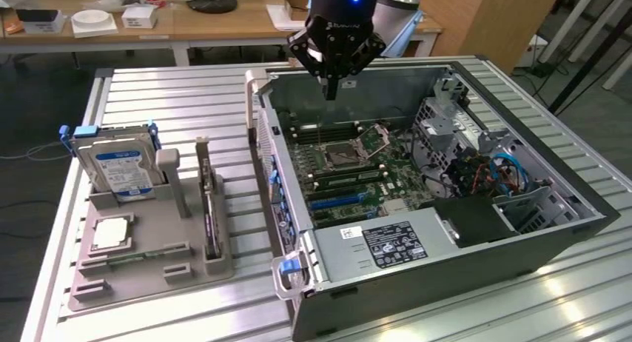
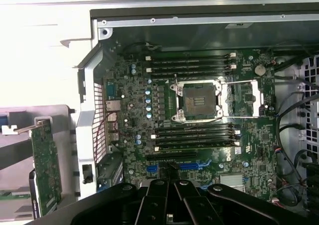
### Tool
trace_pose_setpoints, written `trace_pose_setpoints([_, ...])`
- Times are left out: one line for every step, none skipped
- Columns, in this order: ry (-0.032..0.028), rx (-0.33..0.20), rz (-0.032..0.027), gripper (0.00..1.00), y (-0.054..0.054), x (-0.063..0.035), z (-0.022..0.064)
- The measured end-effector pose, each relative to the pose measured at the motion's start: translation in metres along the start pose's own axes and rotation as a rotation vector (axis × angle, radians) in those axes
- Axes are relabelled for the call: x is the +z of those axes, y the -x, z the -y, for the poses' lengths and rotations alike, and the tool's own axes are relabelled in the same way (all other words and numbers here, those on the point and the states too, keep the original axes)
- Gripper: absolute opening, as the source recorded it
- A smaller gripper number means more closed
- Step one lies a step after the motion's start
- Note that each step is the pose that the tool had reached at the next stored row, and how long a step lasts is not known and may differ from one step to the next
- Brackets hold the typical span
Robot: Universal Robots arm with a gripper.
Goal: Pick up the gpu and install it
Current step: 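Reach for the gpu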
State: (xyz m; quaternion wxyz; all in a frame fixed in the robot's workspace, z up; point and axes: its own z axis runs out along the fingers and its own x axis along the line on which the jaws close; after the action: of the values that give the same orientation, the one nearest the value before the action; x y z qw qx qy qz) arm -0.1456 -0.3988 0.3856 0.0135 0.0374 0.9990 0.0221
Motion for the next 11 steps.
trace_pose_setpoints([0.0,0.0,0.0,0.11,-0.001,0.0002,0.0001])
trace_pose_setpoints([0.0,0.0,0.0,0.11,-0.002,0.0004,0.0001])
trace_pose_setpoints([-0.0001,0.0,-0.0001,0.11,-0.003,0.0006,0.0002])
trace_pose_setpoints([0.0,0.0,0.0,0.11,-0.004,0.0009,0.0003])
trace_pose_setpoints([0.0,0.0,0.0,0.11,-0.005,0.0011,0.0004])
trace_pose_setpoints([0.0,0.0,0.0,0.11,-0.006,0.0013,0.0005])
trace_pose_setpoints([0.0,0.0,0.0,0.11,-0.007,0.0015,0.0006])
trace_pose_setpoints([-0.0001,0.0,-0.0001,0.11,-0.008,0.0017,0.0007])
trace_pose_setpoints([-0.0001,0.0,0.0,0.11,-0.009,0.002,0.0008])
trace_pose_setpoints([-0.0001,0.0,0.0,0.11,-0.011,0.0023,0.0009])
trace_pose_setpoints([0.0,0.0,-0.0001,0.11,-0.012,0.0025,0.001])
